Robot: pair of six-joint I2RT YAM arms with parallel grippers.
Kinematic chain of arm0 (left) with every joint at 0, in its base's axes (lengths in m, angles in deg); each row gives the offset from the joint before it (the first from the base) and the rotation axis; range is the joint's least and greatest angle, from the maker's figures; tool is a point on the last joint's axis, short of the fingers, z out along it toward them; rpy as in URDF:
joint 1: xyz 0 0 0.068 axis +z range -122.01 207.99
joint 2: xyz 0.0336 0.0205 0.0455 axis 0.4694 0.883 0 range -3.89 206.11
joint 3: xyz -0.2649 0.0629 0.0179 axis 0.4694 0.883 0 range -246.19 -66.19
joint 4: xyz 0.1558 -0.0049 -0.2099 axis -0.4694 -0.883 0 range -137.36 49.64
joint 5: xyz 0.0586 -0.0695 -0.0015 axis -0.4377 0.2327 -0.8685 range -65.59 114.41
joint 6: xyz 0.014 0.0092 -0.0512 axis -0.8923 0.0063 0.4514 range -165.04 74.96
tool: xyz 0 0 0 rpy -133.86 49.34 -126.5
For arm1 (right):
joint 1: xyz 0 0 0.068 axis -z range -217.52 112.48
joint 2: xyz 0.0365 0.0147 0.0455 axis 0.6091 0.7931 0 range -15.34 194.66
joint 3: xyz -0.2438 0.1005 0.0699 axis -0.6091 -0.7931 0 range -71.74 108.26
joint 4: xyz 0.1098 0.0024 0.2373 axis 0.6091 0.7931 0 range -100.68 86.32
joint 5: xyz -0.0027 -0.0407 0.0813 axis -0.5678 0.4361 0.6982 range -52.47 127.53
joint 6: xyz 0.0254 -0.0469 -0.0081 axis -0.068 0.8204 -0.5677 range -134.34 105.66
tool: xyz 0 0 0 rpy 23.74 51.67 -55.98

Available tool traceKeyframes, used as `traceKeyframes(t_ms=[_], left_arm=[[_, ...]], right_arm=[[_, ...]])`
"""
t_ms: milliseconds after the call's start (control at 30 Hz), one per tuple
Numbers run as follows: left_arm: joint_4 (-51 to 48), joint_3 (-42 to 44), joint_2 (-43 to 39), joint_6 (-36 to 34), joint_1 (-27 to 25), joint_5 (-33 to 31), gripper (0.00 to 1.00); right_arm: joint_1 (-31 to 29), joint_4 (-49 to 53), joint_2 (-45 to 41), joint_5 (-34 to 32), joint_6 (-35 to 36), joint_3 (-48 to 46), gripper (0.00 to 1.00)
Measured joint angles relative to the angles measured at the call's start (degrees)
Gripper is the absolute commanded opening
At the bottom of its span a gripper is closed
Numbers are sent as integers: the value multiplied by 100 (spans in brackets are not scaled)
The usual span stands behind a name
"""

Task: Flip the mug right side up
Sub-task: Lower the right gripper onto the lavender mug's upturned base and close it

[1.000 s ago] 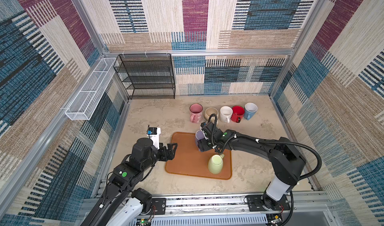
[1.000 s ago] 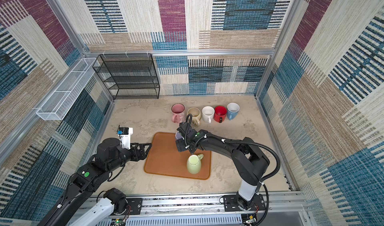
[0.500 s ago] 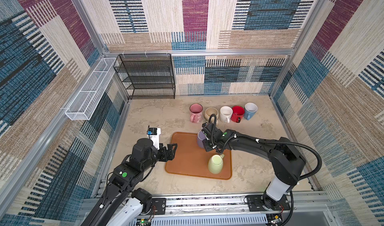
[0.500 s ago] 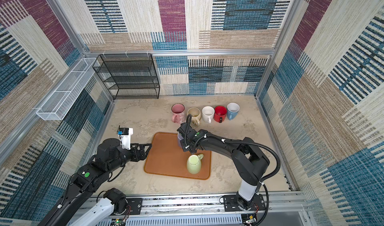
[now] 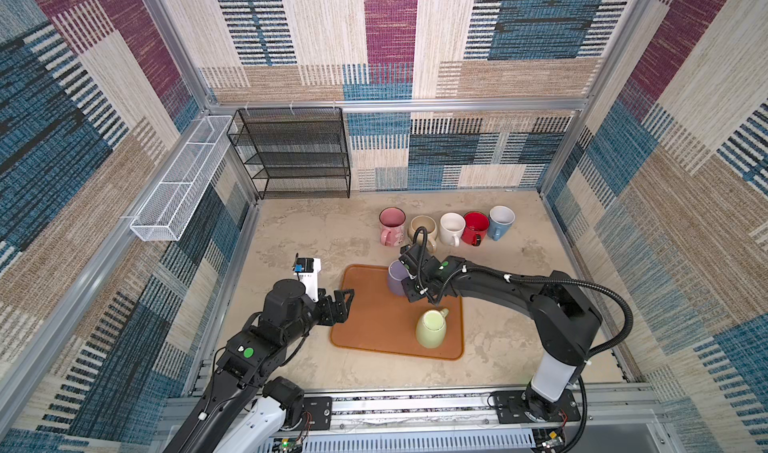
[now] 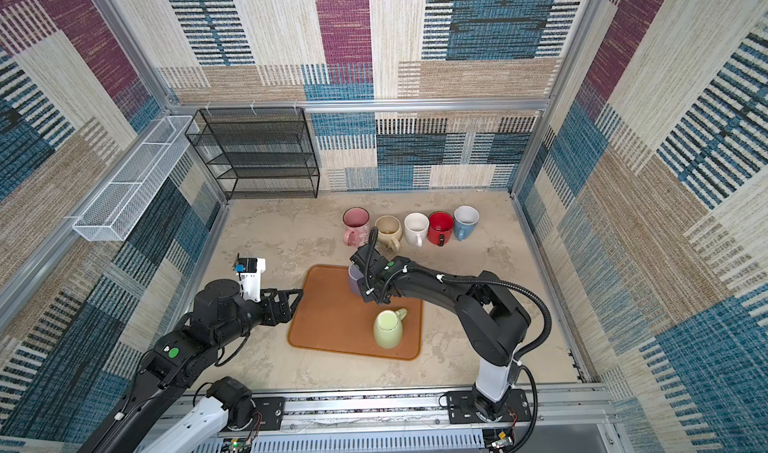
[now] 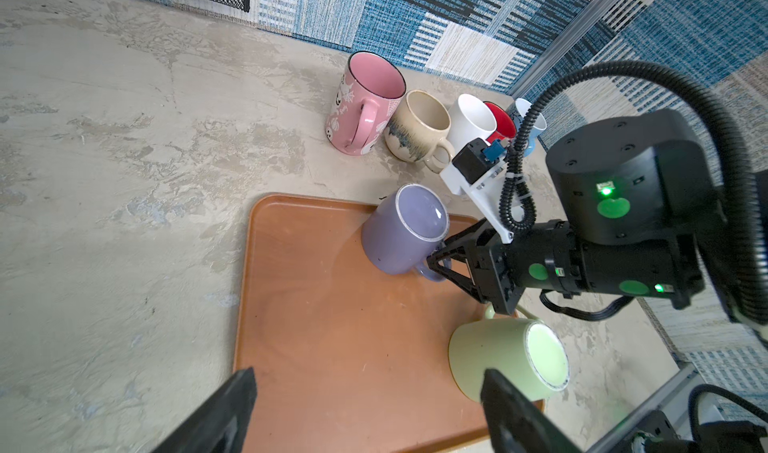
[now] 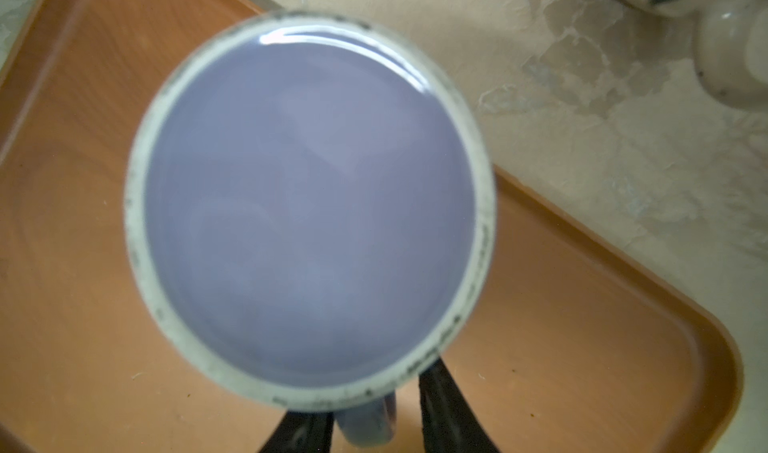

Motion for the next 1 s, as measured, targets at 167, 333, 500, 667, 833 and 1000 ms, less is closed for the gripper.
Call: traceKeyframes(t_ms=[167,333,500,667,833,1000], left_arm=[[2,33,0,0,0,2,90],[4,37,-2,0,0,24,90],[13,50,-4,0,0,26,90],[20,70,37,0,0,26,90],[46,70,42,0,0,26,90],[48,70,90,0,0,26,90]], right_arm=[[9,0,116,-20,37,118,31],[4,17,188,-15,81,223,38],[4,24,201,63,236,254,35],[4,96,236,181,396,273,37],[4,195,240,199,540,289,38],[4,212,293,249,619,372,33]])
